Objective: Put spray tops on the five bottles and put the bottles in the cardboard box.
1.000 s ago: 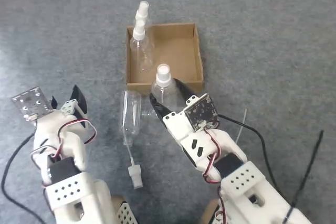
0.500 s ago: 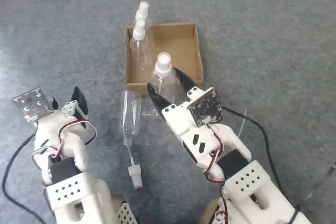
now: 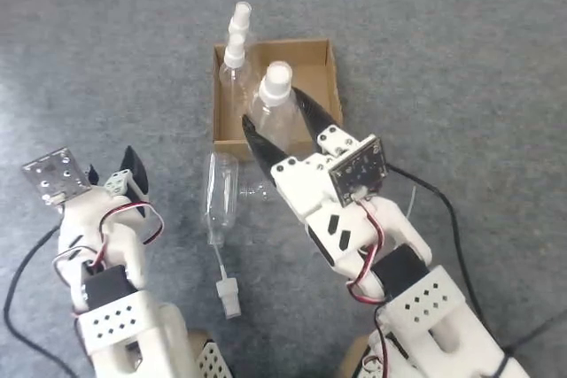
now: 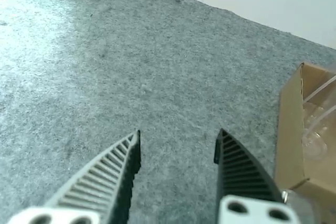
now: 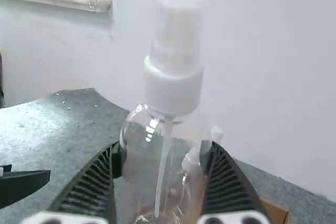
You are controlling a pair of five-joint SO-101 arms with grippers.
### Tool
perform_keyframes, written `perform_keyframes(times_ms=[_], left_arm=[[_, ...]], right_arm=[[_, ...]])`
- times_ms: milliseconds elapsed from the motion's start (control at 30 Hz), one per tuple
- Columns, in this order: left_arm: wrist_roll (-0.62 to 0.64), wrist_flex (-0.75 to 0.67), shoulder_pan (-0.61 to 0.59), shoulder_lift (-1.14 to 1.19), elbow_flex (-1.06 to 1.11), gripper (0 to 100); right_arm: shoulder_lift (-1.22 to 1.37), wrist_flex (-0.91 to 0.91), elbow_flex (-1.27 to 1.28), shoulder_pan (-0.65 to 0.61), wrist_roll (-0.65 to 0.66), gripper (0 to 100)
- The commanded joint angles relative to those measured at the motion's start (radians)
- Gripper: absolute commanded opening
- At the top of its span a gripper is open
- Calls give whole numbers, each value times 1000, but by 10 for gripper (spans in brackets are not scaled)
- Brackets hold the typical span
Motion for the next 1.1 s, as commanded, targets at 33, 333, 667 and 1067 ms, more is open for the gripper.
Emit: perform_keyframes(times_ms=[33,333,667,1067], left_arm=[[-14,-26,0,-12,-10,217],[-14,-29,0,-12,-10,217],[-14,-29,0,-12,-10,217],[-14,-29,-2,-12,-10,217]], right_arm=[[137,-8,-152,4,-11,12],[398,-214,-215,4,-9,13],[648,-463,-224,8,-6,13],[914,-639,-304,10,-3,13]])
